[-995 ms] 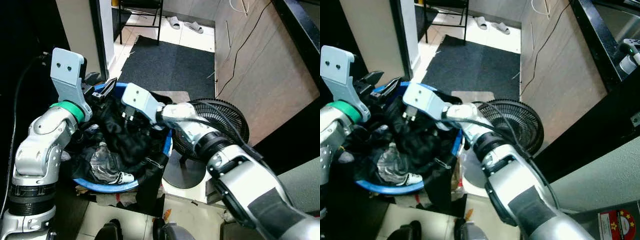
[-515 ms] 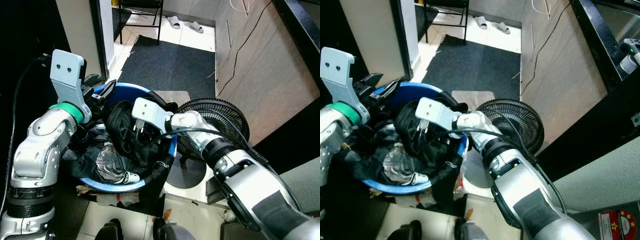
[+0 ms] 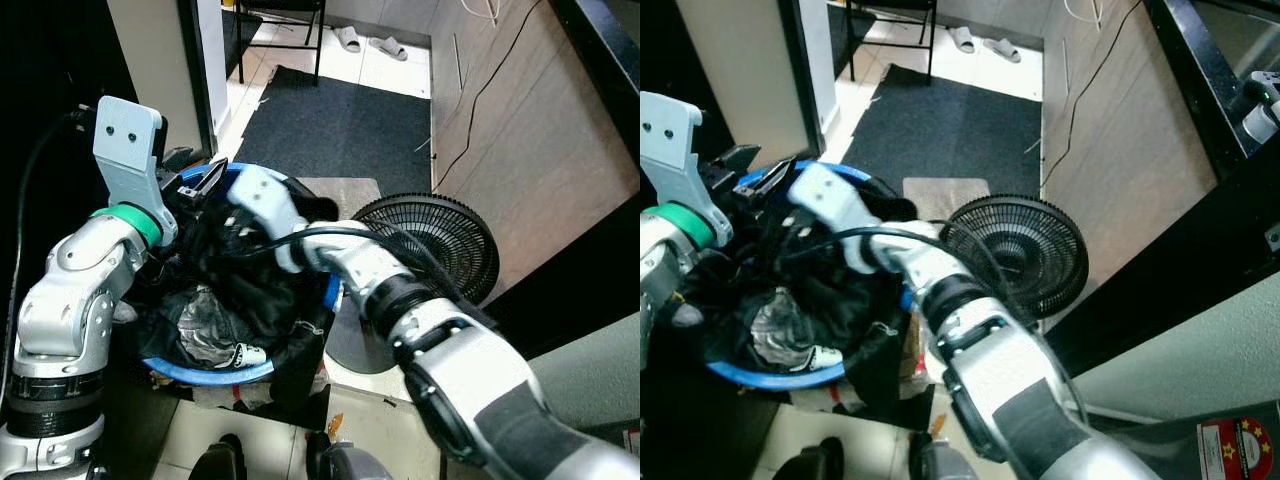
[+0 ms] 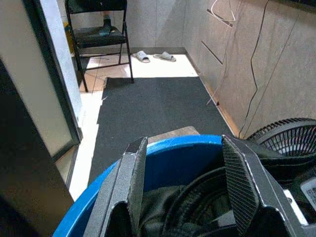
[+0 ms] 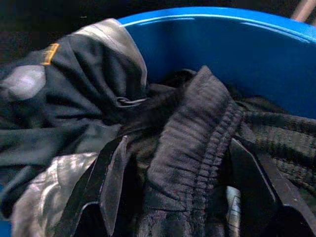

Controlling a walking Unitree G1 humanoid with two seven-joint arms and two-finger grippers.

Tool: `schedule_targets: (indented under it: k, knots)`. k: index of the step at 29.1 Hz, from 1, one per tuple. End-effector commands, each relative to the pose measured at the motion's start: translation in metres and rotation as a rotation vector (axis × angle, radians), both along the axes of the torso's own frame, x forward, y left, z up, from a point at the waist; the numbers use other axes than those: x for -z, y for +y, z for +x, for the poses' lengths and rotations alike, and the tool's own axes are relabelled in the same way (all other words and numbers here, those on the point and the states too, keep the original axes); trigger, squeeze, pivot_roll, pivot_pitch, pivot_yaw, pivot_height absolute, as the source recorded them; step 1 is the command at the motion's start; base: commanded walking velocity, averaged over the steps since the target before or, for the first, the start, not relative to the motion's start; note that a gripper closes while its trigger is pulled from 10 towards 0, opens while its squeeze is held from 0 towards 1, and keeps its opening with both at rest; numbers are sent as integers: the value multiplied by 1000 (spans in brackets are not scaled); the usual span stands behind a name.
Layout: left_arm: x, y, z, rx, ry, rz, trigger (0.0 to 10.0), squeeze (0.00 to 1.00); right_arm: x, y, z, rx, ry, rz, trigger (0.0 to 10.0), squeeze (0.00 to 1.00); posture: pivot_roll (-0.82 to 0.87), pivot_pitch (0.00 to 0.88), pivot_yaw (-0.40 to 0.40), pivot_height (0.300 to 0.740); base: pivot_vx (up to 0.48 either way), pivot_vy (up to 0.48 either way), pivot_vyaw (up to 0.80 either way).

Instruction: Clothes washing

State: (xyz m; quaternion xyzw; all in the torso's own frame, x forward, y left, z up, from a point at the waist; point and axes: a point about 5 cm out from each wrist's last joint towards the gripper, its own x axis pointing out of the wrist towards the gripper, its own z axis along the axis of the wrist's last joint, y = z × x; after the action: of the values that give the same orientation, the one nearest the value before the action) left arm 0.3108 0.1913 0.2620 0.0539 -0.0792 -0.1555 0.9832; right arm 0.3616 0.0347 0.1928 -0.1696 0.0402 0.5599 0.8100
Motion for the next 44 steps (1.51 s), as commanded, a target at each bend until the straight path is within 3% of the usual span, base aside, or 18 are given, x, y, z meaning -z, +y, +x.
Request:
schedule_targets:
  k: [1, 6, 7, 11, 17, 22, 26, 27, 28, 29, 33, 35, 43, 44]
  knots:
    - [2, 0, -3, 3, 13, 0, 10000, 0, 3, 1, -1, -7, 3, -15, 10000, 0, 131, 185, -72, 740, 0, 0, 0]
    - [3, 1, -3, -2, 15, -2, 10000, 0, 4, -1, 0, 5, -31, -48, 10000, 0, 125, 182, -71, 740, 0, 0, 0]
    - [2, 2, -1, -3, 13, -2, 10000, 0, 6, -4, 2, 23, -40, -62, 10000, 1000, 121, 174, -62, 740, 0, 0, 0]
    - [-9, 7, 2, 2, -4, -42, 10000, 0, 6, -13, 6, 47, -22, -54, 10000, 1000, 117, 168, -48, 740, 0, 0, 0]
    - [-6, 11, -3, -20, 1, -41, 10000, 0, 34, -18, -1, 57, 36, -123, 10000, 1000, 138, 162, -59, 740, 0, 0, 0]
    - [-1, 10, -6, -25, 14, -45, 10000, 0, 43, -16, -6, 28, 15, -175, 10000, 1000, 142, 160, -69, 740, 0, 0, 0]
    - [0, 12, -7, -37, 20, -48, 10000, 0, 44, -5, -11, -7, -45, -215, 10000, 1000, 146, 159, -80, 740, 0, 0, 0]
    - [1, 13, -7, -44, 21, -48, 10000, 0, 44, 1, -14, -21, -56, -224, 10000, 906, 149, 158, -83, 740, 0, 0, 0]
    - [1, 13, -7, -44, 21, -48, 10000, 0, 44, 1, -14, -21, -56, -224, 10000, 906, 149, 158, -83, 740, 0, 0, 0]
    - [1, 14, -7, -49, 22, -48, 10000, 0, 46, 5, -16, -36, -56, -230, 10000, 0, 154, 159, -85, 740, 0, 0, 0]
    - [1, 16, -8, -54, 23, -49, 10000, 0, 49, 9, -21, -64, -45, -236, 10000, 0, 158, 158, -87, 740, 0, 0, 0]
    - [1, 21, -9, -68, 21, -47, 10000, 0, 63, 12, -30, -97, 11, -257, 10000, 0, 166, 149, -89, 740, 0, 0, 0]
    - [1, 21, -8, -71, 23, -45, 10000, 0, 82, 6, -35, -89, 18, -327, 10000, 0, 150, 141, -77, 740, 0, 0, 0]
    - [2, 20, -7, -67, 24, -46, 10000, 0, 89, 1, -36, -92, 9, -365, 2118, 0, 146, 140, -75, 740, 0, 0, 0]
